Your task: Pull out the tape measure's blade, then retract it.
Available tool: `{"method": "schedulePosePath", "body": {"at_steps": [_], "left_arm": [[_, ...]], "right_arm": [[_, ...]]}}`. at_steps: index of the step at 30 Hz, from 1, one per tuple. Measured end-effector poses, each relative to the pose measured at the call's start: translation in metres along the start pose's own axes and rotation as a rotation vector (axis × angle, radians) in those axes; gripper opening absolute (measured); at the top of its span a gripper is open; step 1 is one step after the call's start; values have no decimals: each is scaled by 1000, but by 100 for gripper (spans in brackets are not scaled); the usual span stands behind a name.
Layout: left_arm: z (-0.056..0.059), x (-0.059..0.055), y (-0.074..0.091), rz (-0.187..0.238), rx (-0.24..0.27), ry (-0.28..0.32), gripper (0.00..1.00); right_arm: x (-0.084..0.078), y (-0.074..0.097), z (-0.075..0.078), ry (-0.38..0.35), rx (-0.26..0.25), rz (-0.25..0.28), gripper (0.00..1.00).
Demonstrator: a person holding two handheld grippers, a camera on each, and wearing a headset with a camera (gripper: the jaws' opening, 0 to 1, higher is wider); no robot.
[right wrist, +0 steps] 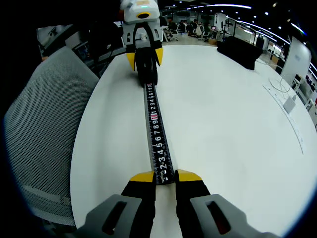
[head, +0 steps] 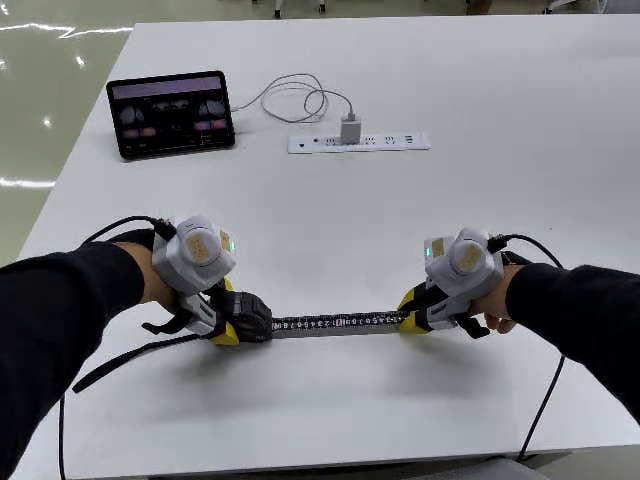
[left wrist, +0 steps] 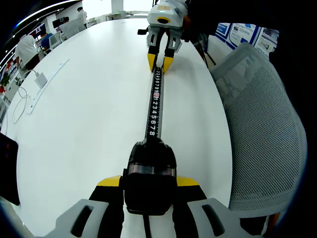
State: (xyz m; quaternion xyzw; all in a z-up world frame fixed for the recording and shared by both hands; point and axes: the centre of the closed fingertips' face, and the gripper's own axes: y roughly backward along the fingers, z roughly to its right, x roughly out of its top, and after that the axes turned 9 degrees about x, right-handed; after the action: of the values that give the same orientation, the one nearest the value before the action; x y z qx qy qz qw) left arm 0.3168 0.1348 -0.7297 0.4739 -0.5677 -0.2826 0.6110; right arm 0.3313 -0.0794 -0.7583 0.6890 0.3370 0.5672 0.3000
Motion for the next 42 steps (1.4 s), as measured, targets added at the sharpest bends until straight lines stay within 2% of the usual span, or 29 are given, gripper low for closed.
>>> {"method": "schedulePosePath", "body": {"at_steps": [42], "left_arm": [[-1, 0, -1, 3, 4, 10, 34]], "right_arm": [[-26, 20, 3, -25, -21, -15, 10]]}}
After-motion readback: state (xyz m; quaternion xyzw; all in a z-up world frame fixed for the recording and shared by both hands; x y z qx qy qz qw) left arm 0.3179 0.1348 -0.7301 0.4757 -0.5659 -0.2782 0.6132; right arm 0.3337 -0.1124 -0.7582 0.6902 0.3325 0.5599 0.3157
